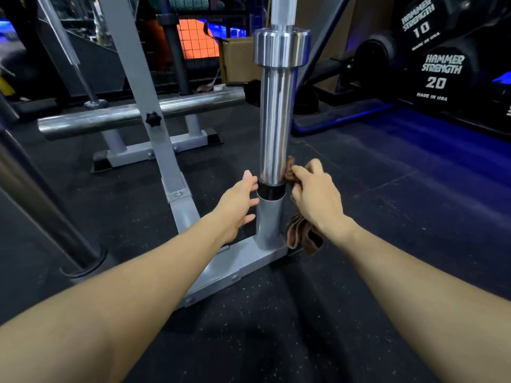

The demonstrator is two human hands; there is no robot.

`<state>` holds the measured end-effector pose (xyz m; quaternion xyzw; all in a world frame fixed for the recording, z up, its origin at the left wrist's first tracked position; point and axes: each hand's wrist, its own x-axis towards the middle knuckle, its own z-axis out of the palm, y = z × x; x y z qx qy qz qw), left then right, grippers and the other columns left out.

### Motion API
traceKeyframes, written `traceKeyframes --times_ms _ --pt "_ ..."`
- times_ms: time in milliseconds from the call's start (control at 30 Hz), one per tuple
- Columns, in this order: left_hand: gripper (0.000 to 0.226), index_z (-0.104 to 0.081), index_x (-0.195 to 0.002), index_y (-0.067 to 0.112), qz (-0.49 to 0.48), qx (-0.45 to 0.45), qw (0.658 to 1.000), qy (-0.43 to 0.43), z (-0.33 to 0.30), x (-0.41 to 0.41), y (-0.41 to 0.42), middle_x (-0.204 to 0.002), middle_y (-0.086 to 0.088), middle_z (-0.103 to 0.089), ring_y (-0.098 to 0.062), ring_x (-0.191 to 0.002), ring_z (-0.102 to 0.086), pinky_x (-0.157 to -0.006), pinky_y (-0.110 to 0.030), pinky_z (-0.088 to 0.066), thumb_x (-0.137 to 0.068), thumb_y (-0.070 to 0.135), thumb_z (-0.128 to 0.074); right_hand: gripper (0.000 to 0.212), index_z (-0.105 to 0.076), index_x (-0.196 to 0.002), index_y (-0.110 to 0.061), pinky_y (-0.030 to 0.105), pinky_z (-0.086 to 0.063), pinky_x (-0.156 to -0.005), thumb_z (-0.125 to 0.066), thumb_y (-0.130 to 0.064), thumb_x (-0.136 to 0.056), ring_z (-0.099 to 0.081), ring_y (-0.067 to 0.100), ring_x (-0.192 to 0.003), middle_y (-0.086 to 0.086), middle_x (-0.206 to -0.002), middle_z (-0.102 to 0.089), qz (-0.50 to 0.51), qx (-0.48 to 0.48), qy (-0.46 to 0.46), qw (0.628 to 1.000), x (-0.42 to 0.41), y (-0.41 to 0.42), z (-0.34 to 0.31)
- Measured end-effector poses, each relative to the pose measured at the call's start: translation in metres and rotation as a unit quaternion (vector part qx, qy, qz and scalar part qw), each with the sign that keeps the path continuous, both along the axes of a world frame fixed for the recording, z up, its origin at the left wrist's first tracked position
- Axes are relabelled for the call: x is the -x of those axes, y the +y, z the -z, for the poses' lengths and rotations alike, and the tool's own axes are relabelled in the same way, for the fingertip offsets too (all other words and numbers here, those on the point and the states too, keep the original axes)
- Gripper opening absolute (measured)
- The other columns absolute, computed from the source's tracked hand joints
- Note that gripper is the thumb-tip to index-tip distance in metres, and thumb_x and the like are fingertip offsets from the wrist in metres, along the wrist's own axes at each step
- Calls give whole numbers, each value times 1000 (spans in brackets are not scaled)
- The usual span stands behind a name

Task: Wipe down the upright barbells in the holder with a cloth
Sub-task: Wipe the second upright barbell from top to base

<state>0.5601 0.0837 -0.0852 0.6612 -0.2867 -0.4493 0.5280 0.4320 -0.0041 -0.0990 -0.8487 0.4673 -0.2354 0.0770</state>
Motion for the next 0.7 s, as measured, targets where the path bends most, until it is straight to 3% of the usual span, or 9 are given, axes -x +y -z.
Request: traceKeyframes --times_ms 300,467,600,700 --pt "47 -50 -134 22 -22 10 1000 -14 -1 7 -2 -128 9 -53 -12 -113 -49 -106 -38 -38 -102 46 -26 19 -59 -105 -13 39 -43 -65 -45 -12 -92 -41 26 -84 2 -111 -43 -88 33 48 994 19 14 -10" --pt "48 -50 -134 25 -14 -5 999 -40 -2 5 1 -131 8 -54 -14 -114 -51 -97 -35 -41 -101 49 -26 34 -58 -124 -26 40 -45 -73 -47 -15 -93 -42 24 -91 -2 -114 -42 -199 11 96 975 22 24 -18" --pt "44 -51 -131 23 -38 -5 998 -43 6 14 2 -123 5 -55 -13 -106 -53 -92 -33 -44 -101 45 -28 37 -60 -125 -25 43 -48 -80 -51 -13 -91 -54 27 -92 0 -108 -46 -175 -35 4 984 27 11 -8" --pt "35 -58 -108 18 -59 -34 996 -56 22 23 4 -102 -1 -56 -15 -93 -54 -84 -33 -45 -101 41 -33 36 -59 -126 -25 43 -48 -83 -53 -16 -92 -54 28 -95 -2 -109 -46 -128 -65 -31 989 47 1 12"
